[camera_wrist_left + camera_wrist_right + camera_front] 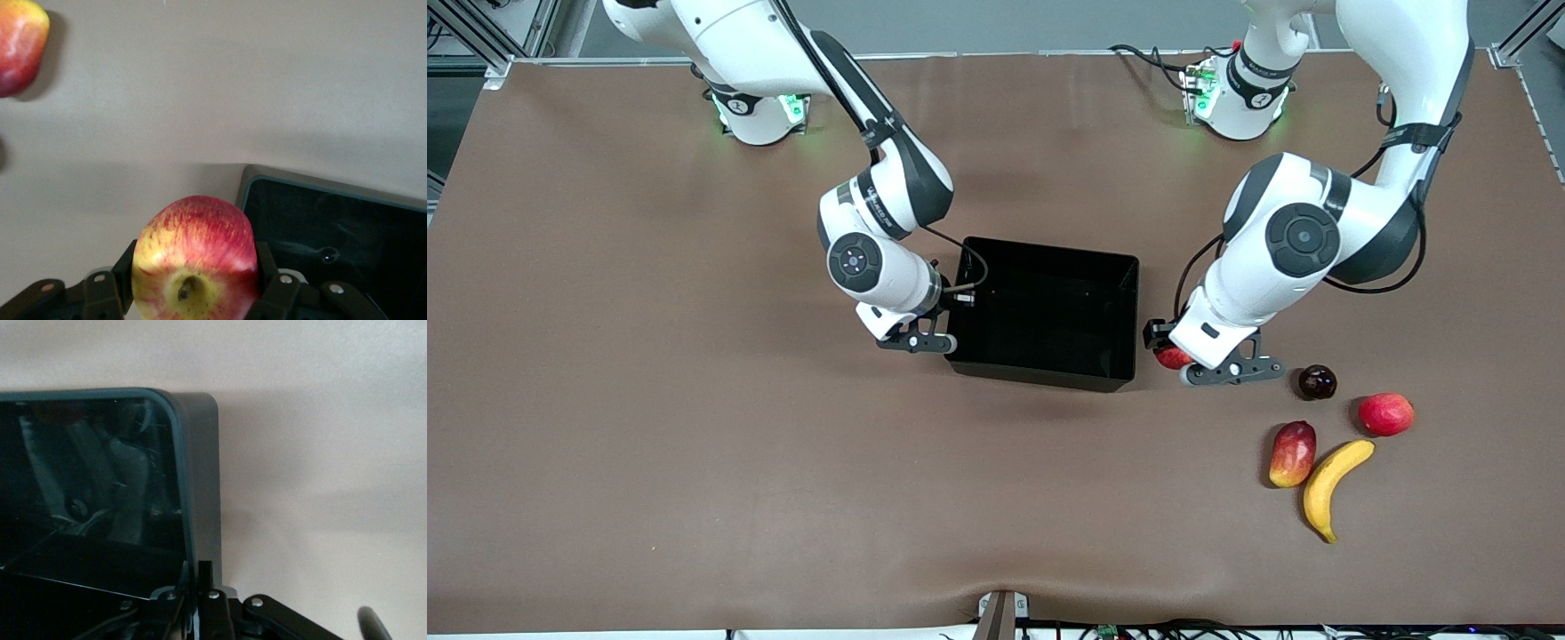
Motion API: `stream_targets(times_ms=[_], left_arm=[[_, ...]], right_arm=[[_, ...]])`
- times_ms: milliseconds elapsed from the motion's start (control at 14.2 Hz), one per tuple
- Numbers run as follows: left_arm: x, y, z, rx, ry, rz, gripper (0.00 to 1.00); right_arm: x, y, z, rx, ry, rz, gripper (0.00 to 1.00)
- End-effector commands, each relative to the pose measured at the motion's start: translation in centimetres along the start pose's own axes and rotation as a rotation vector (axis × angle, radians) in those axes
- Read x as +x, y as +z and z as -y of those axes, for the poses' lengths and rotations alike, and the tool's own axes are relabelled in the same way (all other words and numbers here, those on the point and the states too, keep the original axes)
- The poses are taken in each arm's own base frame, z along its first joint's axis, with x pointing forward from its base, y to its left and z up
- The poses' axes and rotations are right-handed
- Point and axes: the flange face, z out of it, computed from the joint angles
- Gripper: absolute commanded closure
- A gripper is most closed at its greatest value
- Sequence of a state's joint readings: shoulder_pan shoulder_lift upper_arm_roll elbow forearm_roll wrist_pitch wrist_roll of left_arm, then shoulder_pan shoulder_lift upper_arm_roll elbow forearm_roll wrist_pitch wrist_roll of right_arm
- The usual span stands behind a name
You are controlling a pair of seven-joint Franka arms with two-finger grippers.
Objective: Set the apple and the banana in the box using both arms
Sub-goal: 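Drag the black box with the right gripper while the left gripper lifts apple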
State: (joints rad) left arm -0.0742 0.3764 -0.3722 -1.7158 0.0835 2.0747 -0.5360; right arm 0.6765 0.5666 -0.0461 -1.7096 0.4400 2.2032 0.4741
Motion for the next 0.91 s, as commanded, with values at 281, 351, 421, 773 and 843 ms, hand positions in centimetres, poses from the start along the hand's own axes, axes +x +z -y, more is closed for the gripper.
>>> stream_targets(times_ms=[281,351,421,773,843], left_arm=[[-4.1,4.2,-4.7,0.002,0.077,-0.009,1.0],[-4.8,5.1,-5.4,0.001,0.093,-0.005,1.0],[-5.9,6.0,-6.7,0.0,0.12,0.001,1.0],[-8.8,10.0,-10.3,0.0,0.193,0.031,1.0],[-9.0,11.2,-10.1,0.006,0.193,0.048,1.0]], right_arm=[[0.6,-5.7,1.7,0.07,0.011,-0.059,0.0],[0.7,-7.4,1.7,0.085,0.011,-0.08,0.0],[0.7,-9.3,1.6,0.1,0.011,-0.107,0.0],[2.6,-20.4,-2.2,-0.013,0.002,-0.133,0.0],[2.8,-23.3,-2.9,-0.04,0.013,-0.088,0.0]])
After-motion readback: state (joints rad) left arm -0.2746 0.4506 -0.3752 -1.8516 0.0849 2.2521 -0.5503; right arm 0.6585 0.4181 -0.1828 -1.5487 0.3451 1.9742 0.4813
